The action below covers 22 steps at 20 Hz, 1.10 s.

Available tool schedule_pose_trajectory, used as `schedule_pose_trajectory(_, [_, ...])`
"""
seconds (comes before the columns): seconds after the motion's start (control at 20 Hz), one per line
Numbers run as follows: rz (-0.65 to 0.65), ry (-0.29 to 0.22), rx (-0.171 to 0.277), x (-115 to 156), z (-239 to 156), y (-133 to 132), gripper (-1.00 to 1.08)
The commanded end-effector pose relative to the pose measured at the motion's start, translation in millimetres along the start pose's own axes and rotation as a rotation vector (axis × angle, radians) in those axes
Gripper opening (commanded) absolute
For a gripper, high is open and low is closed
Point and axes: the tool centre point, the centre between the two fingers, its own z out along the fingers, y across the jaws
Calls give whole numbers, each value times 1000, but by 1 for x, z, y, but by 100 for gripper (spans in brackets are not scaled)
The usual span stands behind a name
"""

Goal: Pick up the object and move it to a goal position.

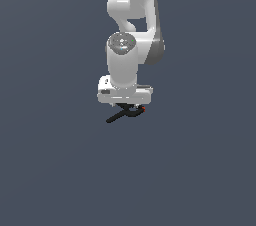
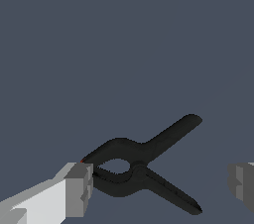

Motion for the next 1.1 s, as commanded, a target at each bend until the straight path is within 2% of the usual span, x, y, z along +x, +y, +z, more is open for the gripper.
schedule_pose_trajectory(0.0, [0,0,0,0,0,0,68])
schedule_pose_trajectory(0.6, [-22,-3,-7,-1,-1,4,68])
schedule_pose_trajectory(1.05, [-133,-4,-11,-4,9,-2,68])
